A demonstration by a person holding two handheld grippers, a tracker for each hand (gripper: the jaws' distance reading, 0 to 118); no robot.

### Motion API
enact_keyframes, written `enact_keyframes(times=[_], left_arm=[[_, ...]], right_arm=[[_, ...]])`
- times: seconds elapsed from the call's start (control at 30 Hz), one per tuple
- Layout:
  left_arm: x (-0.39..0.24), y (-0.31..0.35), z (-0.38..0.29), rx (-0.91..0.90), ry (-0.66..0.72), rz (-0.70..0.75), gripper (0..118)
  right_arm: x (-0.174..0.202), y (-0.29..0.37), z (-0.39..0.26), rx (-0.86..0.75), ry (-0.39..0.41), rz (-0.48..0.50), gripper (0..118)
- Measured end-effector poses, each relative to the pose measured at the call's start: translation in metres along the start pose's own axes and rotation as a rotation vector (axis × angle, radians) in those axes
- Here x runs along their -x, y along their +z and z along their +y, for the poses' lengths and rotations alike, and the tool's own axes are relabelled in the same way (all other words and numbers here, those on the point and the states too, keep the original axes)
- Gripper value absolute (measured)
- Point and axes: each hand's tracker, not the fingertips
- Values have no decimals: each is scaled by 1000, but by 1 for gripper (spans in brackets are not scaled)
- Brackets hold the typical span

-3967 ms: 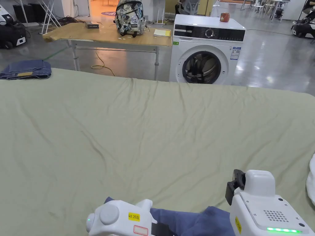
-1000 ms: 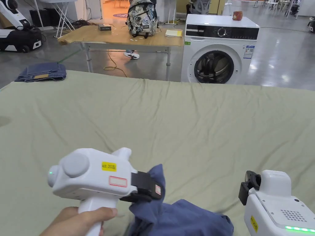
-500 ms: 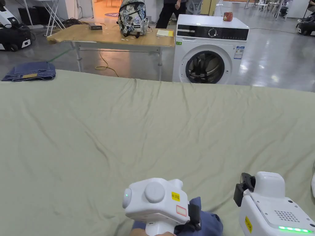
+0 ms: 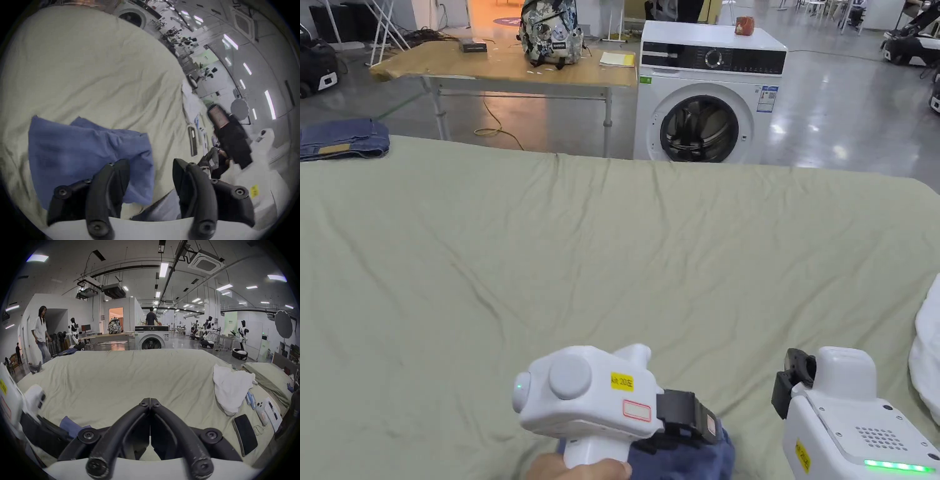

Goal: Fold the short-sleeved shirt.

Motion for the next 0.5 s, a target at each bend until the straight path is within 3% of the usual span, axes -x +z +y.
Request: enact_keyframes(times=[0.1, 0.3, 0.5], left_arm=[[10, -5, 2, -23, 28, 3, 10], [31, -60, -24, 134, 89, -8, 5], [36, -86, -49, 108, 75, -15, 1]], right_arm=[[-2, 0, -3, 7, -7, -3, 0], [-5, -2, -9, 26, -9, -7, 0], [-8, -3, -13, 38, -5, -14, 0]])
